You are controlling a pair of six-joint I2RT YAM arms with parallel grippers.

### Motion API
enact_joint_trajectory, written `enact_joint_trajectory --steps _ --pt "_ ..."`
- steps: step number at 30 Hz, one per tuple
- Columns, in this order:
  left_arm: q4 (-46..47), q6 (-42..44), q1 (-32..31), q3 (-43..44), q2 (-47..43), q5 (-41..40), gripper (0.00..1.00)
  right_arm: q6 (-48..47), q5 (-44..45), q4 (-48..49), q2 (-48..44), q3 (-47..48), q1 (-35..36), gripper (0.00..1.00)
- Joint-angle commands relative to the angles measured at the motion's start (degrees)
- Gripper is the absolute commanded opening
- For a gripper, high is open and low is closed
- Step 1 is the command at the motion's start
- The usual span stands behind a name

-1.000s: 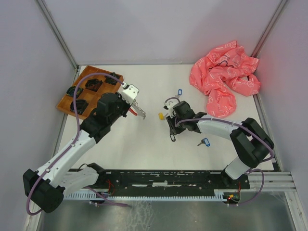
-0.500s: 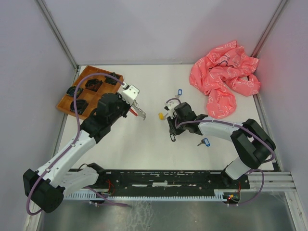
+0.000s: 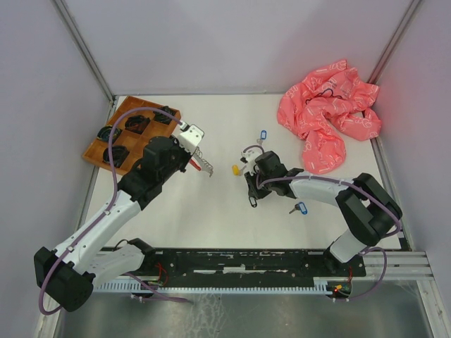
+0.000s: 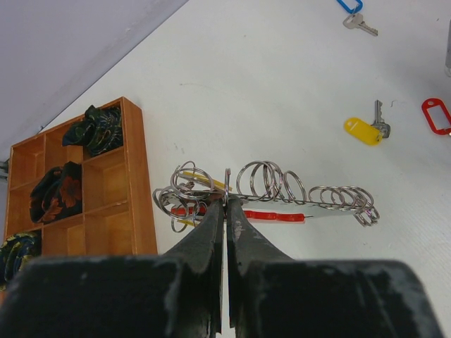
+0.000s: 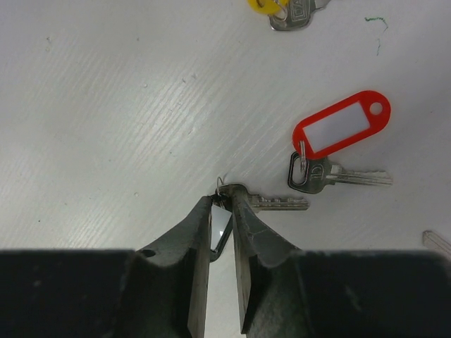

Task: Put the keys on the keyring

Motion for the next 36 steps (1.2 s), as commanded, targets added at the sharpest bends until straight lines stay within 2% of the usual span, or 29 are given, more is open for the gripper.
enact_joint_trajectory --steps 1,16,27,36 --pt "4.28 0.4 0.22 0.51 -0.22 0.37 0.03 0.24 0.3 2.33 0.68 -0.38 0.02 0.25" --pt "4.3 0.51 0.22 0.45 -0.05 0.71 0.03 0.2 0.5 3.36 1.98 -0.05 0.0 0.21" --pt "4.29 0.53 0.21 0.4 -0.04 0.72 0.03 -0.76 0.91 2.1 -1.48 0.58 0.02 0.25" --pt "4.28 0.62 0.18 0.32 -0.12 0.62 0.03 -1.16 1.04 2.53 -0.44 1.14 0.0 0.26"
